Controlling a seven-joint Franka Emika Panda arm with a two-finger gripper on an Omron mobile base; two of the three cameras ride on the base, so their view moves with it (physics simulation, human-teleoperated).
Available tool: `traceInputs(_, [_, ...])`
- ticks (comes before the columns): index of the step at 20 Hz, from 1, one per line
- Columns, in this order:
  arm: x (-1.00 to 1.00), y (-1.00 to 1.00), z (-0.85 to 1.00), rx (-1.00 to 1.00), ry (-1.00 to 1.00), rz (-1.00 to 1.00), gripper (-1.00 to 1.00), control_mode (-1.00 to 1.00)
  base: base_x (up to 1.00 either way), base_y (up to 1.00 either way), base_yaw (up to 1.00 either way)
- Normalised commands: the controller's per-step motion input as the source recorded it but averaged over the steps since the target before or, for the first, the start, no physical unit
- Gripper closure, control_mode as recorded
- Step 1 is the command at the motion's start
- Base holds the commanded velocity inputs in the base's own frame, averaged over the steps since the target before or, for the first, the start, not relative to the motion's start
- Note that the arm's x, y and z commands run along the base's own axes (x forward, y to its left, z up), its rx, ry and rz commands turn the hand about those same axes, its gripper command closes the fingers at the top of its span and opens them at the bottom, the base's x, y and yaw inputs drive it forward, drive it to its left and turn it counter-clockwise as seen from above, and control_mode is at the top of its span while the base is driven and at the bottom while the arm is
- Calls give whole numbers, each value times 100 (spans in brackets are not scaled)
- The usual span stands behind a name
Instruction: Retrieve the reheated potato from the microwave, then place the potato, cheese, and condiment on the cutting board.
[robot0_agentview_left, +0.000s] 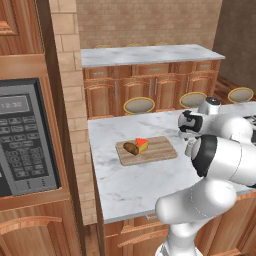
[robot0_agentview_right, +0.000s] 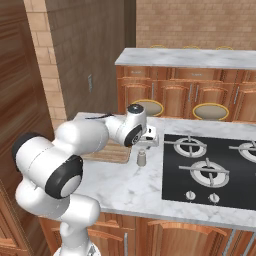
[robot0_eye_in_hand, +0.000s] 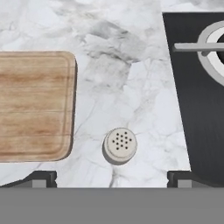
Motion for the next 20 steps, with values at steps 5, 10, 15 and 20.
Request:
traceInputs(5, [7,-1,-21,0,0,-1,-100,-100,0,0,0])
traceInputs(10, [9,0,-19,0,0,-1,-100,-100,0,0,0])
traceInputs(15, [12,-1,-15,0,0,-1,-100,-100,0,0,0])
traceInputs(20, [8,-5,-13,0,0,-1,-100,-100,0,0,0])
